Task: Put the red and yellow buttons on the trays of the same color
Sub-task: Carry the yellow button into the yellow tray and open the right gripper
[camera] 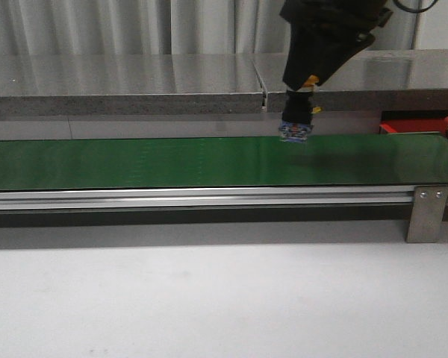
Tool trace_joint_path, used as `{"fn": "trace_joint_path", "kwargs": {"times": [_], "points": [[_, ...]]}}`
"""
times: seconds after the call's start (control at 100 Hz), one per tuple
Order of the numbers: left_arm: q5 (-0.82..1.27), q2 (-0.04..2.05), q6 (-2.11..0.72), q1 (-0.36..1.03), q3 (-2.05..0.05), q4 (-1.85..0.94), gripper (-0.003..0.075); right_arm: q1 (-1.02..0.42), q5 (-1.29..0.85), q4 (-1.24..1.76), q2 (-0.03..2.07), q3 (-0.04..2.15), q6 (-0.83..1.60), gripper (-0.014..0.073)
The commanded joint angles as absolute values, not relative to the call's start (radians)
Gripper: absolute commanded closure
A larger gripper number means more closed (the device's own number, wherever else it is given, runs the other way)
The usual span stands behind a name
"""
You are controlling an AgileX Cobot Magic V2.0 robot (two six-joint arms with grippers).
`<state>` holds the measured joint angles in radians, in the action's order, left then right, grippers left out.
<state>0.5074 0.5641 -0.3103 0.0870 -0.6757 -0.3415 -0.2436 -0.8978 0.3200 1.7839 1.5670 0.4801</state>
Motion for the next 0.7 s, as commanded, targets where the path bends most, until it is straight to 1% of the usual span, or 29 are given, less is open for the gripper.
{"fn": "trace_joint_path", "kwargs": {"times": [0.0,0.33,0.51,0.69], "points": [[0.434,0.571,-0.311,0.095,-0.702,-0.365,0.0739,-0.215,-0.826,0.341,1.681,1.541,0.432,0.0390],[0.434,0.571,-0.311,0.095,-0.702,-0.365,0.0739,-0.128,-0.718,0.190,1.471,1.280,0.252,0.0390],[0.434,0.571,-0.311,0.095,-0.702,-0.365,0.0739,-0.035,-0.708,0.048,1.396,1.178,0.128,0.0390],[0.434,0.571,-0.311,0.095,-0.702,-0.365,0.0739,0.071,-0.705,0.013,1.368,1.099,0.071,0.0390]]}}
